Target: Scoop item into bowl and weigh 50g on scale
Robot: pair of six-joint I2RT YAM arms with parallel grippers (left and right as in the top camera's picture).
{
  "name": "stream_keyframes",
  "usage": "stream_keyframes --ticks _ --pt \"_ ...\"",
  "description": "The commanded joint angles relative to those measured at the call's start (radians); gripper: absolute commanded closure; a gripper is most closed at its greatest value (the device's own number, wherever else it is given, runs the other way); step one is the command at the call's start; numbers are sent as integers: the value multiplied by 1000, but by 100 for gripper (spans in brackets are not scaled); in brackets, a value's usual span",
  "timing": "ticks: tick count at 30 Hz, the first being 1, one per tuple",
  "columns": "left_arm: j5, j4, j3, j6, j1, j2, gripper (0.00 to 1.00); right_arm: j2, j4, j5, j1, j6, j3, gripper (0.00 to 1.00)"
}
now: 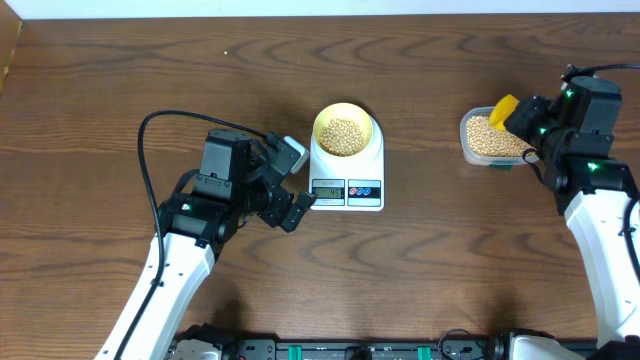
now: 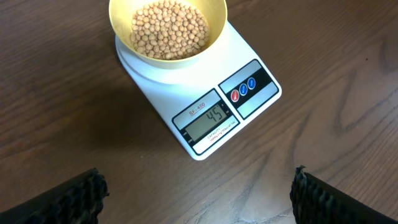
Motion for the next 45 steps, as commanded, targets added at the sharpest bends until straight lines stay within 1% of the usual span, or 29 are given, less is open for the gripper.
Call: stream_keyframes --ticks 1,12,19,25,29,39,45 --pt "-8 2 -1 -6 4 2 3 30 -6 77 -3 -60 1 99" --pt "-8 2 -1 -6 4 2 3 148 -29 48 -2 -57 1 99" --pt "-8 2 -1 -6 4 2 3 160 -43 38 -2 -55 1 99" --pt "-8 2 -1 -6 4 2 3 177 -94 -42 -2 -98 0 99" --pt "-8 2 -1 -6 4 2 3 195 -93 -101 -2 -103 0 99" --pt "-8 2 -1 -6 4 2 3 197 -70 -103 -12 -13 0 99" --pt "-8 2 -1 -6 4 2 3 197 -70 -108 -45 -13 0 99"
